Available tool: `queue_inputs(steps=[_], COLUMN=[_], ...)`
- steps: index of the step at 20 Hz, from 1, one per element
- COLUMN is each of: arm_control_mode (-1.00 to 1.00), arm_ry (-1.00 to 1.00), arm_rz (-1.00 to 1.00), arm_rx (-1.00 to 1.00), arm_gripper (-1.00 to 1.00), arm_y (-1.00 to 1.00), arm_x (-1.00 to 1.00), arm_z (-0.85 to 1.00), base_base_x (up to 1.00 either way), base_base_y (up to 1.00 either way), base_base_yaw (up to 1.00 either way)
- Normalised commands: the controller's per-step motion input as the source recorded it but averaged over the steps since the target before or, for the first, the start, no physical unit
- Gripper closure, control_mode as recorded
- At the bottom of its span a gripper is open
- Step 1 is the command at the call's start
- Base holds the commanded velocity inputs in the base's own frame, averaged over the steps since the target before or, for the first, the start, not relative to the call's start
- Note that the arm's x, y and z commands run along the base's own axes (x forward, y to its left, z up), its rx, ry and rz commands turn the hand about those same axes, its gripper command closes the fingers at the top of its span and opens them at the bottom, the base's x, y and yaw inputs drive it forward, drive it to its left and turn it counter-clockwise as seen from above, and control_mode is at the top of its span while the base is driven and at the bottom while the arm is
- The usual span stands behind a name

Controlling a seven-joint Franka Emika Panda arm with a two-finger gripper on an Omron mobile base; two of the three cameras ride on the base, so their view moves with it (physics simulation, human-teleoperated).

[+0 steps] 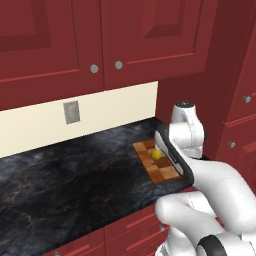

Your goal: Retrieve a lemon from the fridge and place it on the cutting board with the fish.

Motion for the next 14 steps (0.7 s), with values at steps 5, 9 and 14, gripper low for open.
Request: queue_inputs(steps=[5, 9, 14], arm_control_mode=[-1.00, -1.00, -1.00], arm_ry=[-0.13, -0.20, -0.22], arm_rz=[0.48, 0.28, 0.18], arm_rx=[0.00, 0.00, 0.00], arm_gripper=[-1.00, -1.00, -1.00], arm_y=[0.00, 0.00, 0.00], arm_x=[-0.52, -0.62, -0.29], arm_z=[0.28, 0.31, 0.55], base_base_x=[0.00, 0.00, 0.00], base_base_y=[0.00, 0.00, 0.00], base_base_yaw=[0.00, 0.00, 0.00])
